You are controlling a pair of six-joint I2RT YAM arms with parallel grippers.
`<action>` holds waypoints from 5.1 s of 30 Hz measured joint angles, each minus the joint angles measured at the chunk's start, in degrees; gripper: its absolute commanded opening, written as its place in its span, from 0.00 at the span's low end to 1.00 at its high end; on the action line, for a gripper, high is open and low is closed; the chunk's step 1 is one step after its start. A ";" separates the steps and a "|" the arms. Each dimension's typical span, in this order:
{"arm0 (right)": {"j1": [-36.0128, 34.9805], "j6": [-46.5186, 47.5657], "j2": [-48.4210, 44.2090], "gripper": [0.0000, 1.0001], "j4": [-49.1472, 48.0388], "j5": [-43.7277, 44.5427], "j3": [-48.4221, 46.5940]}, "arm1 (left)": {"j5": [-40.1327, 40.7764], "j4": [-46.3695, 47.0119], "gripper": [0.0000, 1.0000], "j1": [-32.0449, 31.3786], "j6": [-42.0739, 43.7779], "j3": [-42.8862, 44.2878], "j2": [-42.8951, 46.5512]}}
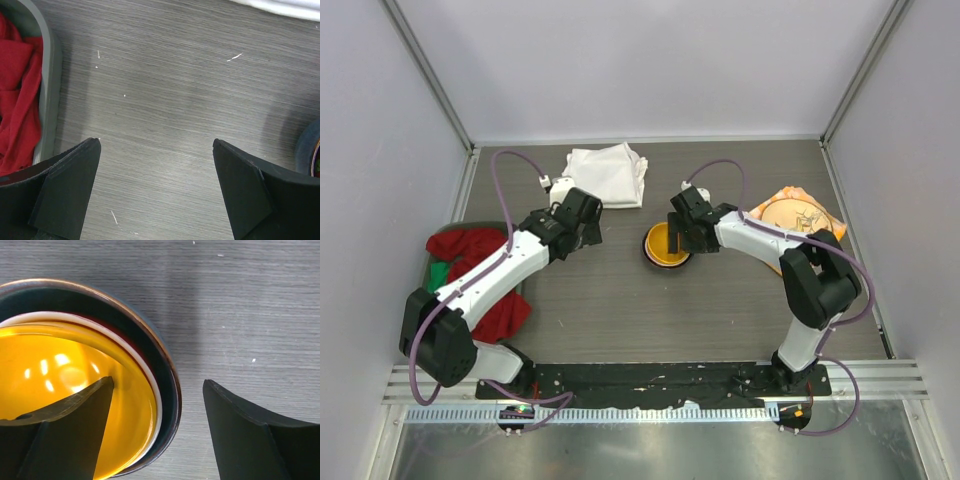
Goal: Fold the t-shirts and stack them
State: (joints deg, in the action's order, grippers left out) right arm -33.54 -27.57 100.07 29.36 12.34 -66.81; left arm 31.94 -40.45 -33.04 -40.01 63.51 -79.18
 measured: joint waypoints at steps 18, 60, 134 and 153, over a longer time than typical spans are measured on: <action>4.74 -2.45 6.08 0.01 1.27 -3.30 -9.31 | 0.66 0.35 1.00 0.00 0.17 -0.48 0.85; 43.50 -13.07 48.61 0.01 12.72 18.78 -73.88 | -1.38 2.67 1.00 -0.72 -1.75 -7.08 4.00; 19.23 -9.99 -3.89 0.94 0.57 -1.01 8.66 | -8.57 0.72 1.00 -0.76 -4.94 -4.50 0.81; 32.89 -10.10 11.43 0.94 -1.92 2.54 -8.44 | -4.17 -0.26 1.00 -0.74 -2.36 -2.21 0.31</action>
State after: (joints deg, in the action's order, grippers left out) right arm -0.64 -37.67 111.50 27.44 14.87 -75.24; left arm 27.77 -40.71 -33.78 -42.37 61.30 -78.87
